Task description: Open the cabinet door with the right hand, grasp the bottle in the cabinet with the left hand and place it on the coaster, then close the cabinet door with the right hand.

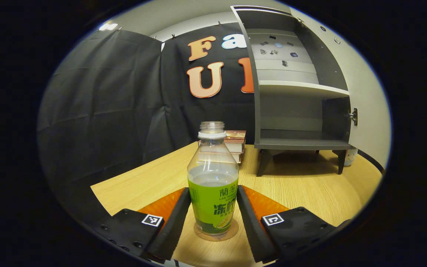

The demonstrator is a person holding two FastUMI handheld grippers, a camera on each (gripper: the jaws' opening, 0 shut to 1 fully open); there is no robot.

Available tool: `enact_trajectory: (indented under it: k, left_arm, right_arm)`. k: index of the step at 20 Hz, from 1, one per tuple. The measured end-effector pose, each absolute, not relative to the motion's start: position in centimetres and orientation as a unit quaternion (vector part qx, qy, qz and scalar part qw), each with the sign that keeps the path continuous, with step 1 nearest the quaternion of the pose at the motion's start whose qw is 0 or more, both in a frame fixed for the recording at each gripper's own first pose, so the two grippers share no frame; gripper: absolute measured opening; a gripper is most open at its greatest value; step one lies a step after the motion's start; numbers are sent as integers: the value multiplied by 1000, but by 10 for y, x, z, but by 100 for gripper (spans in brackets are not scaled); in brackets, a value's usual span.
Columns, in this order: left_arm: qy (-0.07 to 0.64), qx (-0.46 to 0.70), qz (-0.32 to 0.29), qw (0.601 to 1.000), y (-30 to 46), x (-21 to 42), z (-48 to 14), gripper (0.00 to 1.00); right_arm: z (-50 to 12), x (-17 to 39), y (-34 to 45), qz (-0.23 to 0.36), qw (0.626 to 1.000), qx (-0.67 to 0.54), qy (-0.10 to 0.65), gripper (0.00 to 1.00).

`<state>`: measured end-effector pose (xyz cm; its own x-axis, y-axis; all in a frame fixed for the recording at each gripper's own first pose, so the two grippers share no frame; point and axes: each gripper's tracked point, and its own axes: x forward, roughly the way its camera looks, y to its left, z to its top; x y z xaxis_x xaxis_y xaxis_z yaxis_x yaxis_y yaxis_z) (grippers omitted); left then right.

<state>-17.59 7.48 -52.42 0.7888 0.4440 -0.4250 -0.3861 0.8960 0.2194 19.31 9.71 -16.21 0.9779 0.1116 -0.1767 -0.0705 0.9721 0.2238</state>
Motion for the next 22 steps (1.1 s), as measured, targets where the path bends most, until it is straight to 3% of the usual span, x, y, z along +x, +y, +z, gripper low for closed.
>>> enact_trajectory:
  k: [7,12,13,14,17,18,19,20,22]
  left_arm:
    - [232,68,208,948,65,-165,-471,91]
    - [210,85,196,954,54,-151,-418,90]
    - [206,85,195,955,53,-149,-408,91]
    - [204,85,192,956,51,-144,-401,91]
    - [199,84,185,959,44,-133,-382,91]
    - [202,76,184,959,41,-130,-379,90]
    - [203,72,184,959,39,-129,-374,90]
    - [200,71,184,960,38,-127,-367,91]
    - [191,76,179,962,33,-121,-352,91]
  right_arm:
    - [-148,177,99,80,985,124,86,54]
    - [-129,165,96,110,981,145,62,60]
    - [-128,163,97,118,980,150,60,56]
    - [-126,162,97,123,979,153,56,60]
    - [-125,161,96,136,978,150,48,60]
    - [-127,160,101,148,976,153,51,51]
    - [-130,158,109,166,972,159,58,60]
    - [-130,155,115,182,967,166,61,56]
    - [-128,154,124,203,962,171,58,57]
